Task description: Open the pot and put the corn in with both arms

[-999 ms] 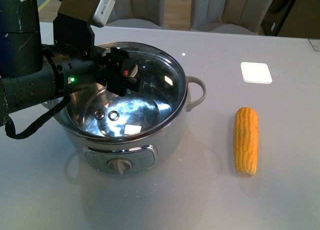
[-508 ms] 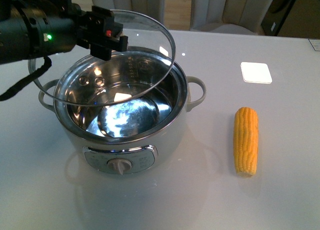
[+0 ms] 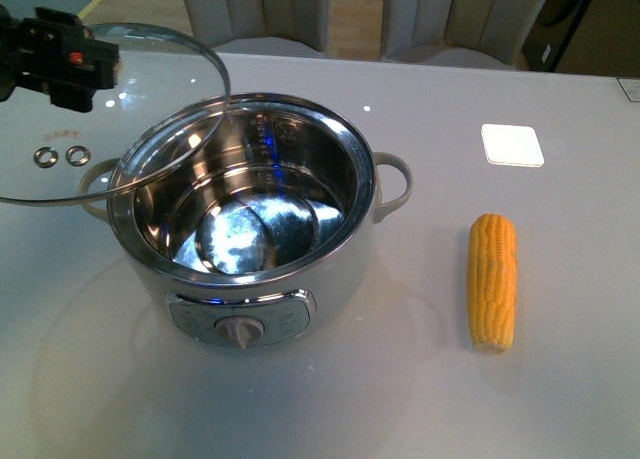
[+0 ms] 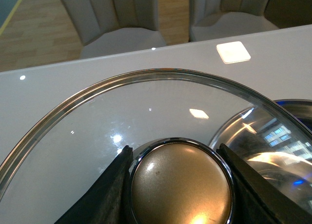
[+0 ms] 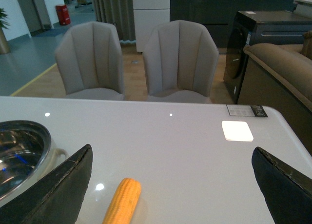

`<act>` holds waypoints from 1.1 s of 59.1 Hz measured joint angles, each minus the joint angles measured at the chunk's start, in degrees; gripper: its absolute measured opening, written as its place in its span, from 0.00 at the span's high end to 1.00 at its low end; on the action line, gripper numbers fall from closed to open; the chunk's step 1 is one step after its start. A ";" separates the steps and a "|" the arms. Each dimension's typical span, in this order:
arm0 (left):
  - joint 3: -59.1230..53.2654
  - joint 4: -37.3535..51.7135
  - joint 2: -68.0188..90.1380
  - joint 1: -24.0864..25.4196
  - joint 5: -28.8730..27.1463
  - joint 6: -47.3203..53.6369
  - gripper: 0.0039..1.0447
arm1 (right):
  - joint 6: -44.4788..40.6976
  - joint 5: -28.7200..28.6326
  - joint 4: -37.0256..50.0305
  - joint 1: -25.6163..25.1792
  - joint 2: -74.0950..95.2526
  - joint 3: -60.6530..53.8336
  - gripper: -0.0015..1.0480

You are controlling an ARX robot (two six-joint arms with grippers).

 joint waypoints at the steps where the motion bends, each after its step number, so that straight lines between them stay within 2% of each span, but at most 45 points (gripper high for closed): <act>1: -0.20 0.20 0.00 0.68 0.07 0.07 0.58 | 0.00 0.00 0.00 0.00 0.00 0.00 0.08; 12: -1.46 1.79 0.00 8.52 1.07 0.81 0.58 | 0.00 0.00 0.00 0.00 0.00 0.00 0.08; 22: -2.12 2.73 0.02 13.25 1.60 0.79 0.58 | 0.00 0.00 0.00 0.00 0.00 0.00 0.08; 45: -4.07 10.32 7.39 19.02 3.34 1.51 0.58 | 0.02 0.00 0.00 0.00 0.00 0.00 0.08; 55: -4.00 13.53 13.03 23.21 4.50 2.67 0.58 | 0.04 0.00 0.00 0.00 0.00 0.00 0.08; 65: -2.93 16.70 18.16 24.52 5.77 2.91 0.58 | 0.04 0.00 0.00 0.00 0.00 0.00 0.08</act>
